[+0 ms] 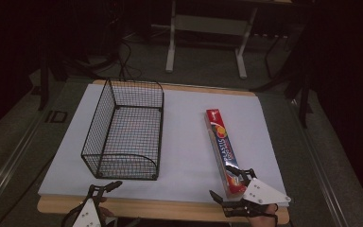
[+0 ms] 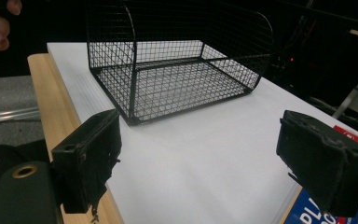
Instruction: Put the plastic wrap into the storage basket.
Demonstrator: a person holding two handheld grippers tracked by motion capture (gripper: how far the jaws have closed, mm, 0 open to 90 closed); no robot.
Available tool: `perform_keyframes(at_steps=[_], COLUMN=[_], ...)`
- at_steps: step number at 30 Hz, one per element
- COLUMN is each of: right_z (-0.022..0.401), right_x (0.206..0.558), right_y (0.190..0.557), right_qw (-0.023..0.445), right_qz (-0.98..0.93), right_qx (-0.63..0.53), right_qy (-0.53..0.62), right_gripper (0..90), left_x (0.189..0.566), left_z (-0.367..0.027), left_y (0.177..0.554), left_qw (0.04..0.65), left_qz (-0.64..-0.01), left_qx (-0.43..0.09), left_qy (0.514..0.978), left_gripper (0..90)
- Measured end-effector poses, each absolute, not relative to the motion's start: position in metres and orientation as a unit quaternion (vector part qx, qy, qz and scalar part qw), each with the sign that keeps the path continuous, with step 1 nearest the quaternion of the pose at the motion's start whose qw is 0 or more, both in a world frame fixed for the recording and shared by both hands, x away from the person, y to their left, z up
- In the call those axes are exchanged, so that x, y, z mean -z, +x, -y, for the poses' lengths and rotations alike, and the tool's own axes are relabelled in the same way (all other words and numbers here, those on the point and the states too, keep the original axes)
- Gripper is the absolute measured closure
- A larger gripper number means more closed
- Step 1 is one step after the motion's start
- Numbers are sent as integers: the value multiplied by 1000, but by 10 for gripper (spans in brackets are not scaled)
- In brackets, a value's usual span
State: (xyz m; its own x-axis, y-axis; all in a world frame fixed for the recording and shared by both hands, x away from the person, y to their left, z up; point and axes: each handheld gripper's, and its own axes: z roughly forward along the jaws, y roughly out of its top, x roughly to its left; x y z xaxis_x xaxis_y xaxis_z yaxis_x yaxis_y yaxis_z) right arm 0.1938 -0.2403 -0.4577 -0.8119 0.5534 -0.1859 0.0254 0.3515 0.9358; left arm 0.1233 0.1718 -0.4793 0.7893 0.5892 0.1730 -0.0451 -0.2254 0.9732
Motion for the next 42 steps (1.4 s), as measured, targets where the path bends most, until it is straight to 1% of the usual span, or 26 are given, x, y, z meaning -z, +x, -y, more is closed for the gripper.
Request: perform_keyframes(at_steps=[5, 7, 9, 11, 16, 20, 27, 34, 42], right_z=[240, 240, 239, 238, 238, 240, 244, 247, 250], right_x=[457, 457, 459, 460, 462, 468, 469, 468, 469], right_y=[195, 196, 197, 198, 203, 214, 234, 257, 275], right_qw=[253, 260, 264, 274, 278, 285, 263, 254, 268], right_qz=[-786, -788, -790, -791, -793, -800, -804, -806, -797], right_qx=[-538, -533, -529, -521, -512, -491, -473, -443, -417], right_qy=[172, 165, 163, 167, 178, 194, 246, 299, 344], right_gripper=[141, 161, 161, 161, 160, 155, 138, 120, 118], left_x=[479, 479, 479, 479, 478, 478, 478, 478, 477], left_z=[-171, -171, -171, -171, -172, -171, -170, -170, -169], left_y=[123, 123, 123, 123, 123, 123, 122, 122, 122], left_qw=[595, 595, 595, 594, 596, 596, 597, 595, 595], left_qz=[-183, -182, -181, -180, -182, -180, -178, -177, -176], left_qx=[-266, -265, -266, -267, -266, -266, -264, -264, -263], left_qy=[736, 737, 737, 737, 735, 736, 737, 738, 738], left_gripper=[2, 2, 2, 2, 2, 2, 2, 2, 2])
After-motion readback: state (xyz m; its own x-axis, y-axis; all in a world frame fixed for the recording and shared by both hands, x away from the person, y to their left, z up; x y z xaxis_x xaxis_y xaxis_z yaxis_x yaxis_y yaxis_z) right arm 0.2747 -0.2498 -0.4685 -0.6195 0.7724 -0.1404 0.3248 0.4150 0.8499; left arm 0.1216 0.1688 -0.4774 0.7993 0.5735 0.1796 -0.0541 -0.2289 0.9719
